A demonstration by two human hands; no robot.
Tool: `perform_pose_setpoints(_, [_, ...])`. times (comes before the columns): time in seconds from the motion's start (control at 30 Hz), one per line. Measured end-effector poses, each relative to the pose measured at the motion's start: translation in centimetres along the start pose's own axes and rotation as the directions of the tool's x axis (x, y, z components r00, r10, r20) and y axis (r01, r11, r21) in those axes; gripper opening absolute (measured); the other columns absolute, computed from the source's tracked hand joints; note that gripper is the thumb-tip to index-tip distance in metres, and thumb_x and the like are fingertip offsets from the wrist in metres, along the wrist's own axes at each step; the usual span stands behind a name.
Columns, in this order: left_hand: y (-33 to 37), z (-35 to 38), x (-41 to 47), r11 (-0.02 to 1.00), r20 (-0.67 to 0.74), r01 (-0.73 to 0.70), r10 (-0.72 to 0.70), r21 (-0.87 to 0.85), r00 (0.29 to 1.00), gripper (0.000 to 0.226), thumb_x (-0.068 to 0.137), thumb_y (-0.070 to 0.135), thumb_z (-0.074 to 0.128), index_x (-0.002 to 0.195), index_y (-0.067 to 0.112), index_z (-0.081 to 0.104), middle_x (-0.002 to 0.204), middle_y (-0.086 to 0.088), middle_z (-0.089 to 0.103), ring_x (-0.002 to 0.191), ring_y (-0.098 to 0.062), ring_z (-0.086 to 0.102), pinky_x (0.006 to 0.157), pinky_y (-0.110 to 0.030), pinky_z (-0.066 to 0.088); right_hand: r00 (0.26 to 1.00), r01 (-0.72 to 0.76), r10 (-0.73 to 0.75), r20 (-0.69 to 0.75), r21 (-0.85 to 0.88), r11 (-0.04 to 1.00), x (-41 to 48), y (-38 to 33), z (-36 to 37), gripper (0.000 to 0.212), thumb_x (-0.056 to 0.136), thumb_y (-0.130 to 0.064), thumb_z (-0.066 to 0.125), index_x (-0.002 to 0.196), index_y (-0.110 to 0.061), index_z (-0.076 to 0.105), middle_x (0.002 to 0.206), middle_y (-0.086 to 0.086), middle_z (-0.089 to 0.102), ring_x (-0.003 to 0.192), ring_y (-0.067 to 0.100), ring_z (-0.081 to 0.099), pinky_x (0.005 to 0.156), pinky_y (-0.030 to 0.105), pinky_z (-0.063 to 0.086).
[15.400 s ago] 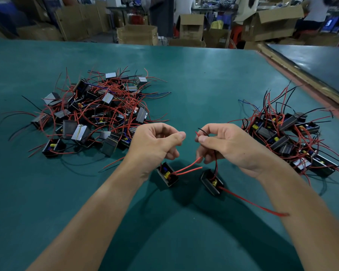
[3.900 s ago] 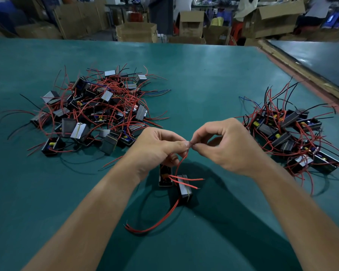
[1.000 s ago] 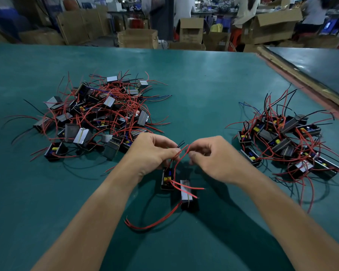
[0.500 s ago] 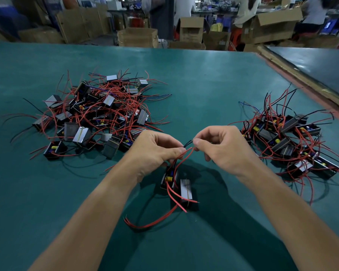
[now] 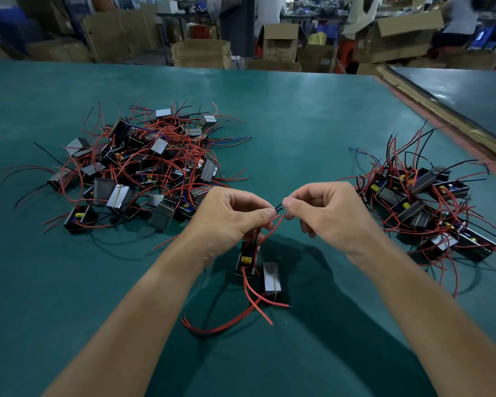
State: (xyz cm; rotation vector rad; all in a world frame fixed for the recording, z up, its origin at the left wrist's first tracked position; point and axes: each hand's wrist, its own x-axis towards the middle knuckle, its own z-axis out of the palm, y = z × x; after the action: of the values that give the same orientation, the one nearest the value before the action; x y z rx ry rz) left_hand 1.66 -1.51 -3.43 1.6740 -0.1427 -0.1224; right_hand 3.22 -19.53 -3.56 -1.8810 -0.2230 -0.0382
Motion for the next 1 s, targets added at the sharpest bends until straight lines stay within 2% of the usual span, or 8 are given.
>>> perform_pose_setpoints(0.17, [0.0,0.0,-0.1,1.000,0.011,-0.022,0.022,0.020,1.000,0.014,0.084,0.003,0.070,0.074,0.011,0.075,0.064,-0.004,0.070,0.053,-0.010,0.061,0.054,-0.023,0.055,0.997,0.072,-0.073,0.031,0.030,0.997,-0.2,-0.3,0.0,0.017,0.085,-0.016,0.076,0.068,-0.015,0.073,0.058,-0.003,0.068,0.044,0.006,0.049,0.044,0.016,0.040])
perform_pose_setpoints(0.27, [0.1,0.1,-0.1,0.999,0.008,-0.022,0.022,0.030,1.000,0.013,0.085,0.002,0.070,0.075,0.010,0.076,0.064,-0.005,0.071,0.055,-0.014,0.061,0.058,-0.030,0.056,0.995,0.092,-0.091,0.027,-0.026,0.995,-0.3,-0.2,-0.1,0.019,0.085,-0.015,0.076,0.067,-0.013,0.073,0.057,-0.001,0.068,0.044,0.007,0.049,0.044,0.018,0.041])
perform_pose_setpoints(0.43, [0.0,0.1,-0.1,0.999,0.007,-0.025,0.025,0.031,1.000,0.013,0.084,0.000,0.071,0.074,0.007,0.075,0.063,-0.006,0.070,0.054,-0.015,0.060,0.058,-0.030,0.057,0.999,-0.001,0.004,0.053,-0.062,0.998,-0.2,-0.3,-0.3,0.022,0.090,-0.012,0.070,0.067,-0.012,0.071,0.058,0.000,0.068,0.046,0.009,0.053,0.046,0.019,0.044])
perform_pose_setpoints(0.7, [0.0,0.1,-0.2,1.000,0.017,-0.022,0.021,0.020,1.000,0.017,0.084,0.000,0.071,0.071,0.010,0.075,0.061,-0.005,0.069,0.049,-0.013,0.059,0.052,-0.024,0.053,0.979,-0.139,0.124,0.159,0.085,0.987,-0.5,-0.9,-0.2,0.029,0.097,-0.006,0.057,0.069,-0.012,0.061,0.056,-0.005,0.057,0.048,0.008,0.050,0.049,0.021,0.044])
perform_pose_setpoints(0.87, [0.1,-0.2,0.0,1.000,-0.001,0.013,-0.013,0.006,1.000,0.013,0.085,0.003,0.070,0.074,0.009,0.073,0.063,-0.005,0.069,0.050,-0.016,0.060,0.059,-0.032,0.056,0.986,-0.099,0.082,0.144,0.117,0.988,-0.5,-1.2,-0.7,0.024,0.096,-0.007,0.060,0.073,-0.010,0.067,0.061,-0.002,0.063,0.051,0.010,0.053,0.049,0.020,0.046])
perform_pose_setpoints(1.0, [0.1,-0.3,0.0,0.999,-0.023,0.040,-0.040,0.001,0.999,0.013,0.086,0.005,0.070,0.074,0.009,0.074,0.064,-0.007,0.069,0.050,-0.017,0.060,0.060,-0.032,0.057,0.993,-0.029,0.018,0.117,0.091,0.995,-0.4,-1.1,-1.6,0.015,0.090,-0.006,0.067,0.075,-0.007,0.070,0.063,0.002,0.067,0.052,0.011,0.056,0.051,0.021,0.048])
